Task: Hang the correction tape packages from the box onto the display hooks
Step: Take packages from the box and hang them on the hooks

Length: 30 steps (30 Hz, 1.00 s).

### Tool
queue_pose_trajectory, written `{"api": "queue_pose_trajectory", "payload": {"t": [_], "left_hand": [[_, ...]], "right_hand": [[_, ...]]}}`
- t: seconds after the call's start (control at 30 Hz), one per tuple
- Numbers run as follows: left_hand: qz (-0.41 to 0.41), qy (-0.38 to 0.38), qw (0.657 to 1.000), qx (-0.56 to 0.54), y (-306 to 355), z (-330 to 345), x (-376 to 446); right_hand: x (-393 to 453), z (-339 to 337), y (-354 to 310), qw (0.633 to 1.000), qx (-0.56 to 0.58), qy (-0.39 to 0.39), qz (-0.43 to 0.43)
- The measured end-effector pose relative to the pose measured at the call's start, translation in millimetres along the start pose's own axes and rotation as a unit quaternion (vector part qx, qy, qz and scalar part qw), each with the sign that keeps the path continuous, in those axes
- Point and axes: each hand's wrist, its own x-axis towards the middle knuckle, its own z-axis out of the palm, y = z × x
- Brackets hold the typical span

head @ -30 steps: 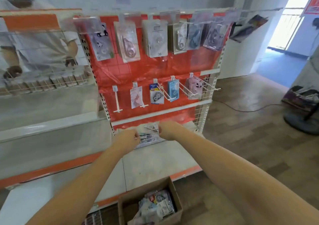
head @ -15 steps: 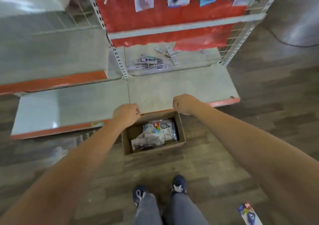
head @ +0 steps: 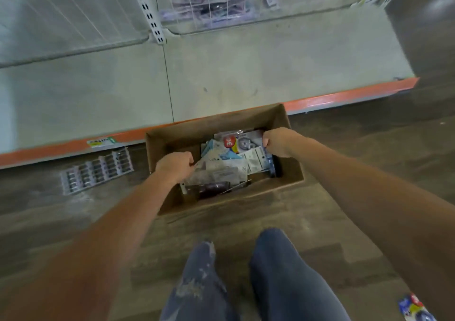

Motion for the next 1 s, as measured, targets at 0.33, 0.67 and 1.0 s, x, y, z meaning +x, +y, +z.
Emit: {"api": "queue_pose_trajectory", "payload": {"t": [0.33, 0.67, 1.0], "left_hand": [[-0.045, -0.112, 0.991, 0.062, -48.9, 110.3, 136.0], [-0.052, -0.141, 0.983, 0.107, -64.5, 160.9, 172.1], [-0.082, -0.138, 0.983, -0.09, -49.2, 113.7, 171.7]], "right_hand": [[171.3, 112.0, 10.8, 0.997, -0.071, -0.022, -0.014], [223.7, 162.9, 16.4, 0.985, -0.169, 0.007, 0.019], [229.4, 161.1, 24.1, 0.984, -0.155, -0.086, 0.029]]}}
